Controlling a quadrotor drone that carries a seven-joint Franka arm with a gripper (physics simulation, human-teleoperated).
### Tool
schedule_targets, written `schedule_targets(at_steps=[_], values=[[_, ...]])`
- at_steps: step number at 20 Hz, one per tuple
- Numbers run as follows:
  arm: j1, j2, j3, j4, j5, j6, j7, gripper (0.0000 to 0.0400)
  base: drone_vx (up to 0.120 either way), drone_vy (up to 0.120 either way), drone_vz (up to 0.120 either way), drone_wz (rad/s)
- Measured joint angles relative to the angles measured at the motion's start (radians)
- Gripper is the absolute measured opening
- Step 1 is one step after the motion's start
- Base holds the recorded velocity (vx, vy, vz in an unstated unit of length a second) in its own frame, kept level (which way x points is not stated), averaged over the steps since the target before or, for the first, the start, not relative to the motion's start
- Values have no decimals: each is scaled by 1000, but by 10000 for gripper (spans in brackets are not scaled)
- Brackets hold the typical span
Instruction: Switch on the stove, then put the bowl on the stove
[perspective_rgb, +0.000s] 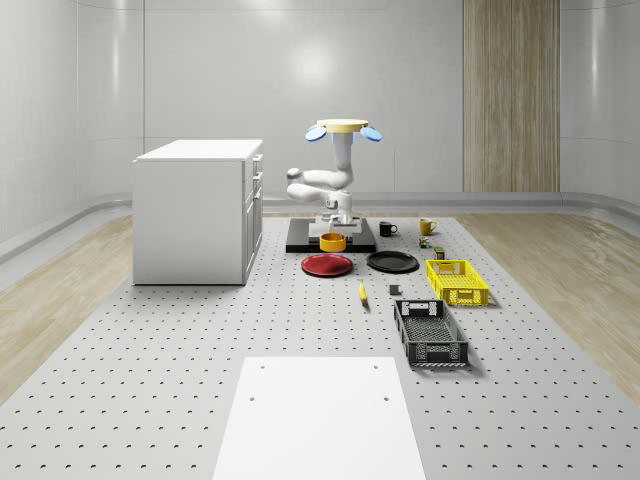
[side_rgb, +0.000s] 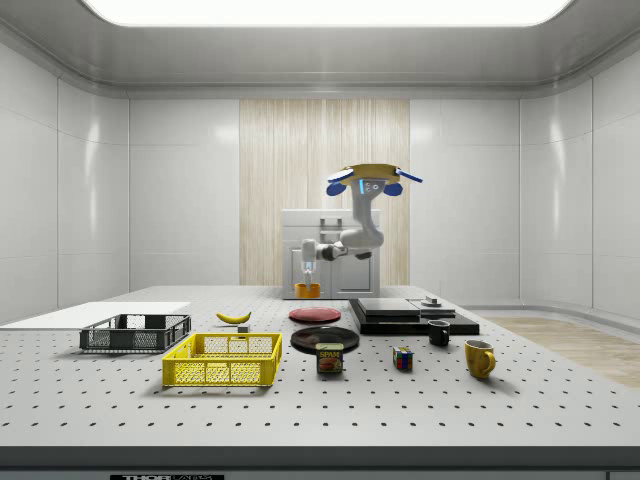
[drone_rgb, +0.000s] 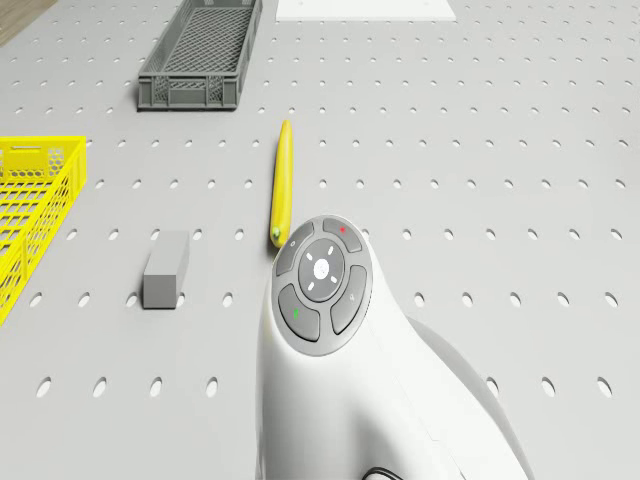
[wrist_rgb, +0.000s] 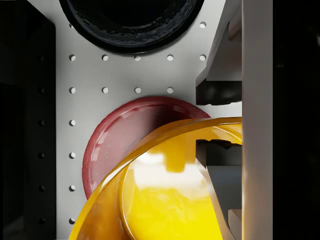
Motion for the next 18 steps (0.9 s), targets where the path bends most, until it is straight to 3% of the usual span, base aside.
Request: schedule_targets(at_steps=[18], values=[[-1,-3,0,0,1,3,1,100,-120,0,0,0]])
